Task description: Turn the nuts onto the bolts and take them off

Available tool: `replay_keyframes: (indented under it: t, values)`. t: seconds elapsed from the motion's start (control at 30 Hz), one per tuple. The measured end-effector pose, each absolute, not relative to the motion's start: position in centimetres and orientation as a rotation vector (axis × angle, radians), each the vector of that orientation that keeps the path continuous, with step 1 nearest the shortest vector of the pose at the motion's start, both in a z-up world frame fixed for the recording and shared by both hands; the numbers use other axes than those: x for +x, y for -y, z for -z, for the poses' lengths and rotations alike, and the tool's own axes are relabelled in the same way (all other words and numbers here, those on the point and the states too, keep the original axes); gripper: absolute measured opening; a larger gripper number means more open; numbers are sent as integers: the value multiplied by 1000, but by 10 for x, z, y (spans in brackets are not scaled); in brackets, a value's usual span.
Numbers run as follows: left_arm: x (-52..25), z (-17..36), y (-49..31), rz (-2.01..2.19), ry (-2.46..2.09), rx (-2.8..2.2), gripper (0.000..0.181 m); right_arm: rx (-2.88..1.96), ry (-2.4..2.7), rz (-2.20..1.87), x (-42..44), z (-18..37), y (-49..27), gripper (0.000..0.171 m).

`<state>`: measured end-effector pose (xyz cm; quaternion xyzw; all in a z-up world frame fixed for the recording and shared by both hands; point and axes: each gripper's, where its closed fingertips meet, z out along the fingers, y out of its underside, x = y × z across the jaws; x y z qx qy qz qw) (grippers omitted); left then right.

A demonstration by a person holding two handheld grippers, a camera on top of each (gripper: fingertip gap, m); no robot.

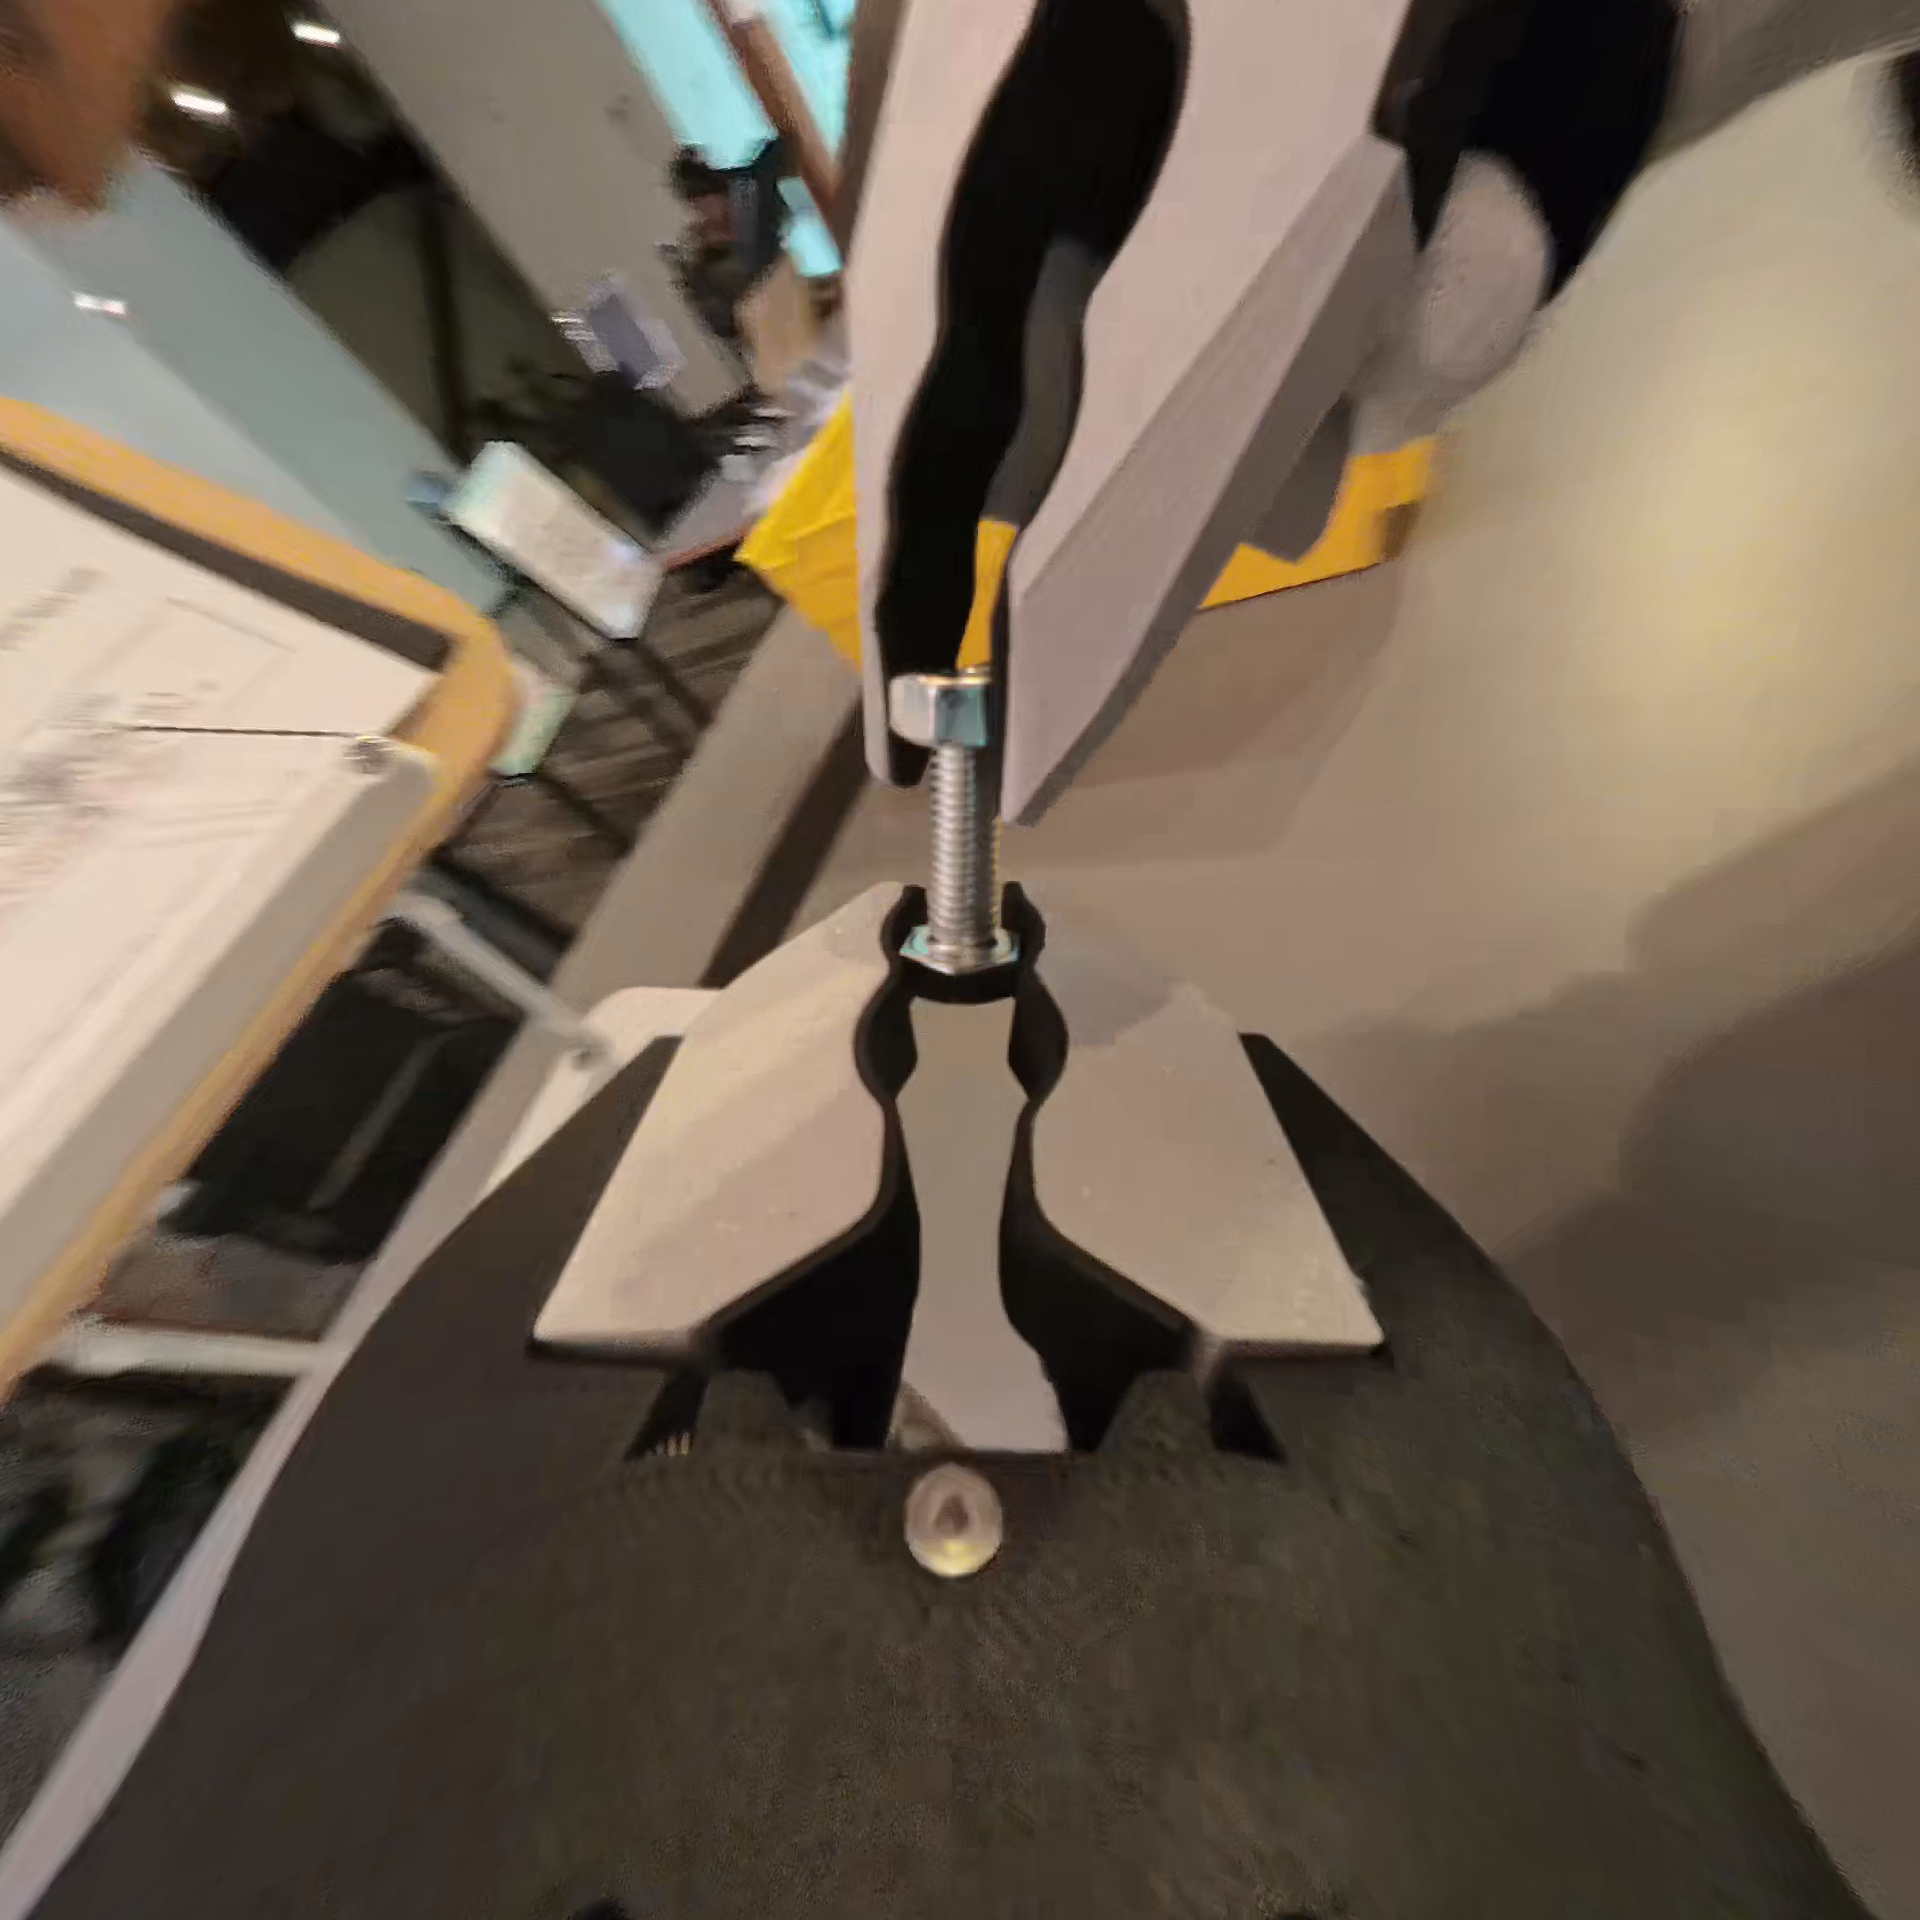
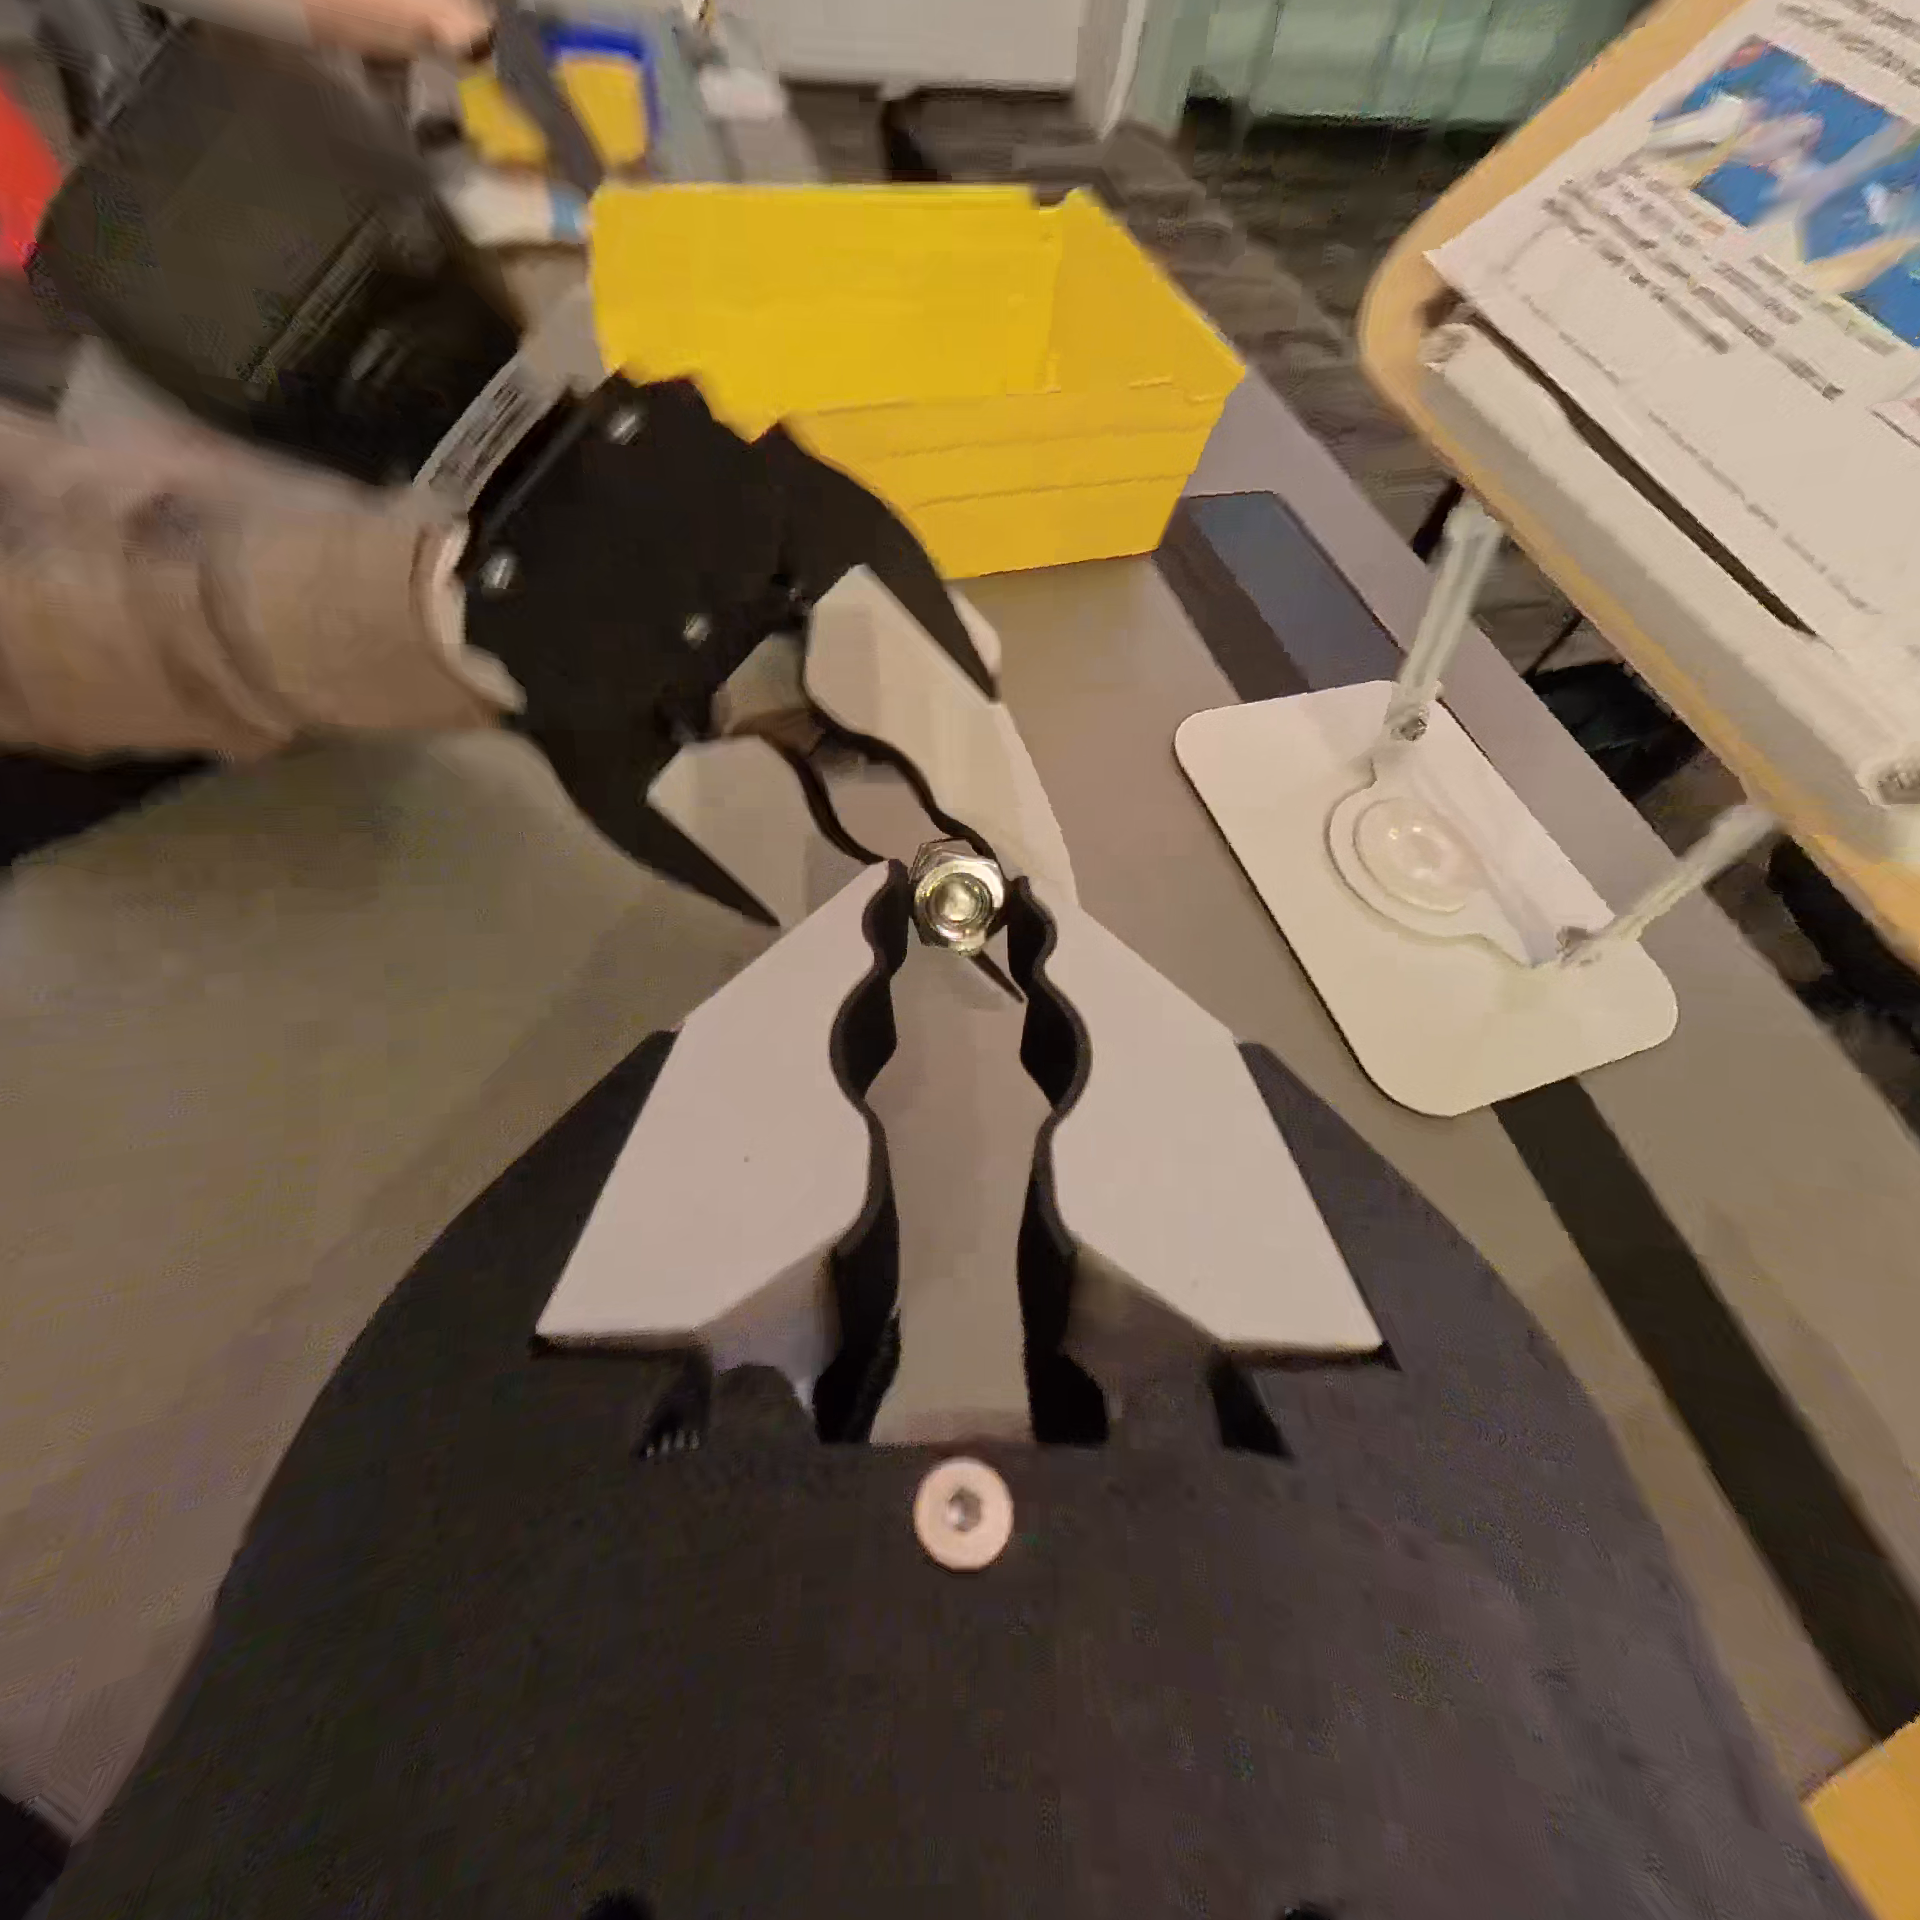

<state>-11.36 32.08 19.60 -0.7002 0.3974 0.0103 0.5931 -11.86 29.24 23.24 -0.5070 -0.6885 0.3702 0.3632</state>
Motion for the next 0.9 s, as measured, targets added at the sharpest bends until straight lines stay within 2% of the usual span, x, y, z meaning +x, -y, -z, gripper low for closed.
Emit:
replay_keyframes:
  t: [0.03,0.23,0.4,0.6,0.8,0.9]
  values:
    - [-108,-196,-313,73,-960,-1621,14,-1235,1848,-917,-116,-233,-286,17]
    - [-68,-189,-229,866,-1248,-1606,14,-572,2349,-603,-93,-230,-222,17]
    - [-57,-185,-194,1186,-1338,-1551,14,-217,2509,-299,-81,-222,-198,17]
    - [-53,-185,-185,1257,-1365,-1523,14,-63,2493,-133,-76,-221,-191,17]
    - [-53,-180,-193,1220,-1338,-1544,14,-109,2485,-85,-75,-216,-199,18]
    - [-52,-181,-194,1202,-1338,-1542,14,-123,2499,-25,-74,-211,-205,26]
